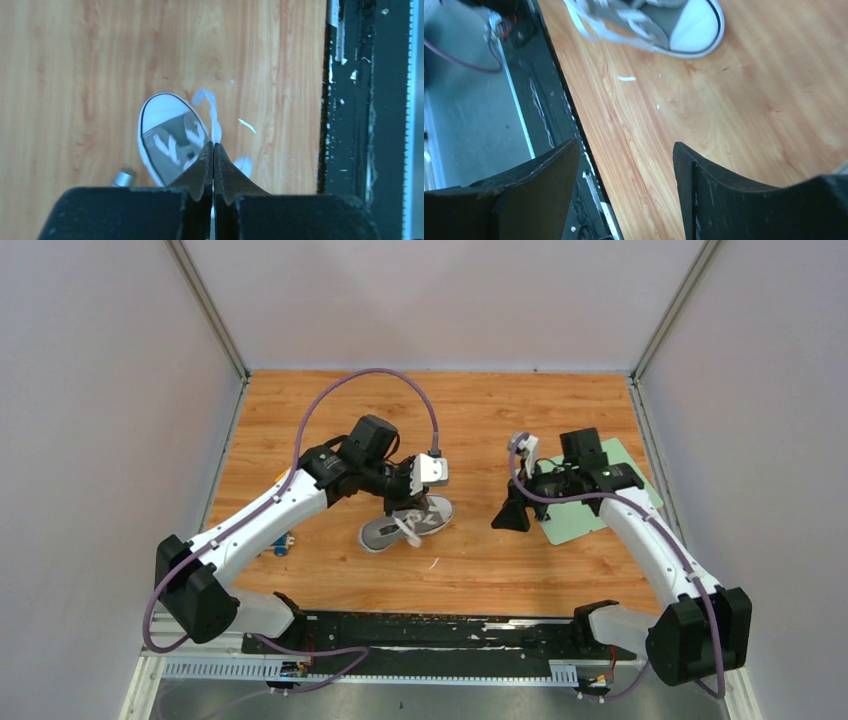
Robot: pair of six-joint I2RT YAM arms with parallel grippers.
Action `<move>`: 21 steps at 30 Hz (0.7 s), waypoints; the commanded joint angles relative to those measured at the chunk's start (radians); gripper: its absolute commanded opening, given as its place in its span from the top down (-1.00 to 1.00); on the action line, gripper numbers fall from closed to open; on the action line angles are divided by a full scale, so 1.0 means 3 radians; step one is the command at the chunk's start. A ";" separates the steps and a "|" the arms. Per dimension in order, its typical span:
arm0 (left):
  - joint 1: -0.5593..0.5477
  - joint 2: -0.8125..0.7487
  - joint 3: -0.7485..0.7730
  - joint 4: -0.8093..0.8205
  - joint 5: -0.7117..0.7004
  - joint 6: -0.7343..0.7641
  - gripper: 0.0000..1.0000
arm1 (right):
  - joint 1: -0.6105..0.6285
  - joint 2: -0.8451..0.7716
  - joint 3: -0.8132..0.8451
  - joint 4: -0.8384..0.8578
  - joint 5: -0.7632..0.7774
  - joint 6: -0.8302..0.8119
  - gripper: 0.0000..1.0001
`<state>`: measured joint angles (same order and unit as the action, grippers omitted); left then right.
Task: Tie the shoes
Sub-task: Adjust the shoe at the center of the board.
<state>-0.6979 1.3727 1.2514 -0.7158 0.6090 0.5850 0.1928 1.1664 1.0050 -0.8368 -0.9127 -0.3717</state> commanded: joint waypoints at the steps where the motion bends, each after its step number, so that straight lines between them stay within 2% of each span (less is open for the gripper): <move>1: 0.0048 -0.0086 -0.0402 0.0083 0.0022 -0.0470 1.00 | 0.0355 0.0148 -0.0187 0.0521 0.0288 -0.0447 -0.38; 3: 0.0137 -0.0124 -0.0555 0.0136 0.0062 -0.0666 0.99 | 0.0427 0.0290 -0.0132 0.0559 0.0273 -0.0485 -0.38; 7: 0.0396 -0.0124 -0.0632 0.0243 0.0094 -0.0994 0.79 | 0.0593 0.0515 -0.0028 0.0631 0.0264 -0.0444 -0.38; 9: 0.0549 -0.0109 -0.0568 0.0273 0.0019 -0.1116 0.55 | 0.0697 0.0638 -0.0037 0.0712 0.0257 -0.0335 -0.38; 12: 0.0746 -0.0050 -0.0324 0.0129 -0.0269 -0.1306 0.09 | 0.0737 0.0837 -0.0105 0.0915 0.0183 -0.0014 -0.38; 16: 0.1187 0.0022 -0.0232 -0.0180 -0.0645 -0.1827 -0.20 | 0.0738 0.1103 -0.0146 0.1239 0.0099 0.0555 -0.38; 18: 0.1657 0.0092 -0.0359 -0.0324 -0.0556 -0.2232 -0.24 | 0.0751 0.1223 -0.0113 0.1335 0.0071 0.0758 -0.39; 21: 0.2038 0.0143 -0.0644 -0.0346 -0.0355 -0.2559 -0.24 | 0.0791 0.1378 -0.0014 0.1361 0.0051 0.0893 -0.40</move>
<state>-0.2214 1.3808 1.1442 -0.7341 0.4889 0.0391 0.4160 1.5398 0.9558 -0.5167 -0.8570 -0.2287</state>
